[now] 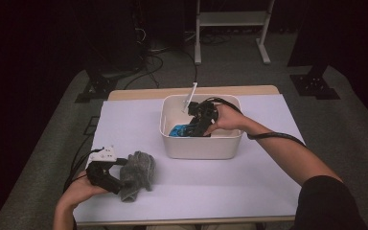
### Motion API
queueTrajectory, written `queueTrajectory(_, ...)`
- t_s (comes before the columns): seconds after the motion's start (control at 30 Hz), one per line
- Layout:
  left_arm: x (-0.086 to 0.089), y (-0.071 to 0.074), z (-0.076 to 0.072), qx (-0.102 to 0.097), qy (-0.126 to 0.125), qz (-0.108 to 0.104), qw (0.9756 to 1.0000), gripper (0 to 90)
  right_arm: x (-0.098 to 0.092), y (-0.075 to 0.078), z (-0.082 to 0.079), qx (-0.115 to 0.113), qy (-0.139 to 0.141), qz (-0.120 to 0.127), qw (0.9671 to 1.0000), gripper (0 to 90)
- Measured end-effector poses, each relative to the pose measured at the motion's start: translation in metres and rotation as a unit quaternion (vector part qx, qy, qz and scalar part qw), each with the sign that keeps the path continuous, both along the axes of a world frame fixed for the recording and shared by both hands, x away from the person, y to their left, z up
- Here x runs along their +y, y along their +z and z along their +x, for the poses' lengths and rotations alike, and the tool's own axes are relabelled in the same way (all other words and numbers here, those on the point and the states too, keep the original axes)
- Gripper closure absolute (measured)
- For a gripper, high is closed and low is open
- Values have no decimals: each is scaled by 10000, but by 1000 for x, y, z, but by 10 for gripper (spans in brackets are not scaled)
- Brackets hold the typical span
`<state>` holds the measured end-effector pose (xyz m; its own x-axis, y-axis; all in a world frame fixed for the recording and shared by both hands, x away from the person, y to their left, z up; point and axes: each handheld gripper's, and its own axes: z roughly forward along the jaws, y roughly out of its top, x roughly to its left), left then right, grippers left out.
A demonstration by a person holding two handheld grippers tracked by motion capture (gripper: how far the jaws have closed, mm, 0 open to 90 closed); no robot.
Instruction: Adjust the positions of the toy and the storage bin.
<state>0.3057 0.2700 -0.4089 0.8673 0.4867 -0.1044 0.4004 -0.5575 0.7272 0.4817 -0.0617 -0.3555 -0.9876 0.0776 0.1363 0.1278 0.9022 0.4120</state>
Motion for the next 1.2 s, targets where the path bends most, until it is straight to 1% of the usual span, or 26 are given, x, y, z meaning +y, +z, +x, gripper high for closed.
queueTrajectory(0.13,0,0,0,10,-5,0,10000,65,1,-1,0,-17,19,-46,10000,253)
queueTrajectory(0.23,0,0,0,9,-6,-4,10000,65,0,-1,0,-12,7,-25,10000,252)
queueTrajectory(0.53,2,0,0,5,8,-16,10000,65,2,-2,-1,60,70,-68,9999,252)
queueTrajectory(0.6,1,0,0,15,13,-26,10000,65,3,-2,-2,82,89,-97,9999,252)
queueTrajectory(0.63,1,0,0,18,11,-28,10000,65,3,-3,-3,51,129,-117,9998,252)
queueTrajectory(0.67,1,-1,0,16,7,-21,10000,65,4,-3,-4,41,111,-147,9998,252)
queueTrajectory(0.77,1,-1,0,15,-3,-7,10000,65,2,-2,-3,41,108,-86,9999,252)
queueTrajectory(0.9,1,0,0,7,1,-13,10000,65,3,-3,-4,74,124,-108,9998,252)
queueTrajectory(1.0,2,0,0,3,8,-12,10000,65,2,-2,-3,96,95,-65,9999,266)
queueTrajectory(1.03,2,0,0,3,13,-18,10000,65,2,-2,-4,63,100,-86,9999,266)
queueTrajectory(1.07,2,0,0,5,13,-18,10000,65,2,-3,-4,92,112,-96,9998,266)
queueTrajectory(1.13,2,0,-1,5,-9,-10,10000,65,3,-5,-5,81,101,-208,9997,265)
queueTrajectory(1.2,1,-1,-1,3,-9,-10,10000,65,3,-7,-5,58,66,-258,9996,262)
